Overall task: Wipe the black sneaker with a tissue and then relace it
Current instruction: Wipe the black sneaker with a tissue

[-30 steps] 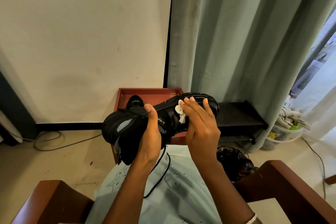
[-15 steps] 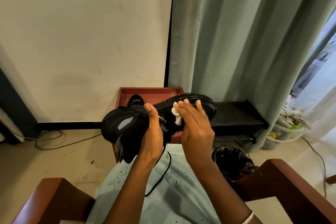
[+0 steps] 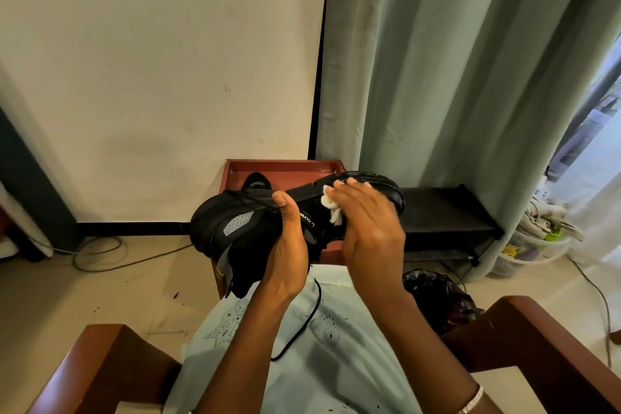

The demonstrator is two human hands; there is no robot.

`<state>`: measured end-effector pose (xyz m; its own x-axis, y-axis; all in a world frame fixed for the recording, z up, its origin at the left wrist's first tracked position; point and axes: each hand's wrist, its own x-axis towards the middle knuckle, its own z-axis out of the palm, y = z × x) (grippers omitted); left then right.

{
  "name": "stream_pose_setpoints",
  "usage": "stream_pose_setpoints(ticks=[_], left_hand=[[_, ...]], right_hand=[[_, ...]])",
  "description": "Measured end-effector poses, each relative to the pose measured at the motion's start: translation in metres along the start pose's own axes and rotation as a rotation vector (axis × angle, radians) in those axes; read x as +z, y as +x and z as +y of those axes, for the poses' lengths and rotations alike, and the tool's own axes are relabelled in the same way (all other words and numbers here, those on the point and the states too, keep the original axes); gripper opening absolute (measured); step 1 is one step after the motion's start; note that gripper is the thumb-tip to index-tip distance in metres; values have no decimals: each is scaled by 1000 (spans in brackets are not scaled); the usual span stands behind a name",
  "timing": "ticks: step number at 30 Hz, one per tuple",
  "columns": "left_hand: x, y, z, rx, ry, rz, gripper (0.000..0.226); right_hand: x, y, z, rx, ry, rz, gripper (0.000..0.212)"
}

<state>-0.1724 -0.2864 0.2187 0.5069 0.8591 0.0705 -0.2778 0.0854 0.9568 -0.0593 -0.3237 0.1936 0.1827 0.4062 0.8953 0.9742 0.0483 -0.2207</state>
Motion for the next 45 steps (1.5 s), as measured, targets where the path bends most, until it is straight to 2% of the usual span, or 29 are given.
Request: stream_pose_setpoints(ticks=[3, 5, 7, 9, 11, 14, 17, 19, 20, 23, 24, 27, 30, 34, 37, 40, 43, 45], left_hand=[[2, 1, -3, 13, 49, 42, 115], [2, 0, -5, 24, 72, 20, 119], [4, -2, -3, 39, 73, -47, 96], [6, -4, 0, 56, 71, -67, 85], [6, -6, -1, 76, 113, -52, 81], [4, -7, -4, 59, 176, -60, 91], [7, -12, 9, 45, 250, -1, 54], [9, -17, 17, -1, 270, 31, 36], [9, -16, 16, -3, 292, 32, 40], [4, -11, 5, 55, 327, 24, 76], [3, -10, 2, 76, 340, 26, 79], [5, -11, 4, 137, 369, -33, 63], [6, -12, 2, 158, 369, -114, 68], [5, -13, 1, 111, 345, -99, 62], [2, -11, -2, 74, 431, -52, 80], [0, -9, -7, 36, 439, -73, 84], [1, -7, -9, 56, 473, -68, 102], [1, -7, -9, 64, 505, -54, 105]], right_hand=[[-6, 18, 9, 144, -90, -13, 35], [-7, 23, 3, 182, -87, -70, 36], [-7, 24, -7, 177, -28, -150, 27], [-8, 25, -18, 142, 54, -254, 21], [-10, 28, -24, 100, 97, -358, 20], [-16, 38, -14, 86, 76, -477, 24], [-27, 48, 11, 185, -42, -573, 30], [-34, 49, 23, 227, -77, -497, 26], [-37, 49, 25, 240, -79, -465, 25], [-37, 52, 20, 280, -71, -467, 22], [-35, 53, 17, 288, -55, -478, 21], [-28, 59, 6, 258, 61, -523, 20], [-21, 62, -8, 224, 217, -571, 19], [-22, 66, -4, 216, 182, -642, 20], [-34, 68, 13, 293, 76, -668, 25], [-49, 70, 25, 340, -17, -672, 29], [-52, 74, 26, 326, -4, -726, 26], [-49, 74, 23, 283, 23, -785, 22]])
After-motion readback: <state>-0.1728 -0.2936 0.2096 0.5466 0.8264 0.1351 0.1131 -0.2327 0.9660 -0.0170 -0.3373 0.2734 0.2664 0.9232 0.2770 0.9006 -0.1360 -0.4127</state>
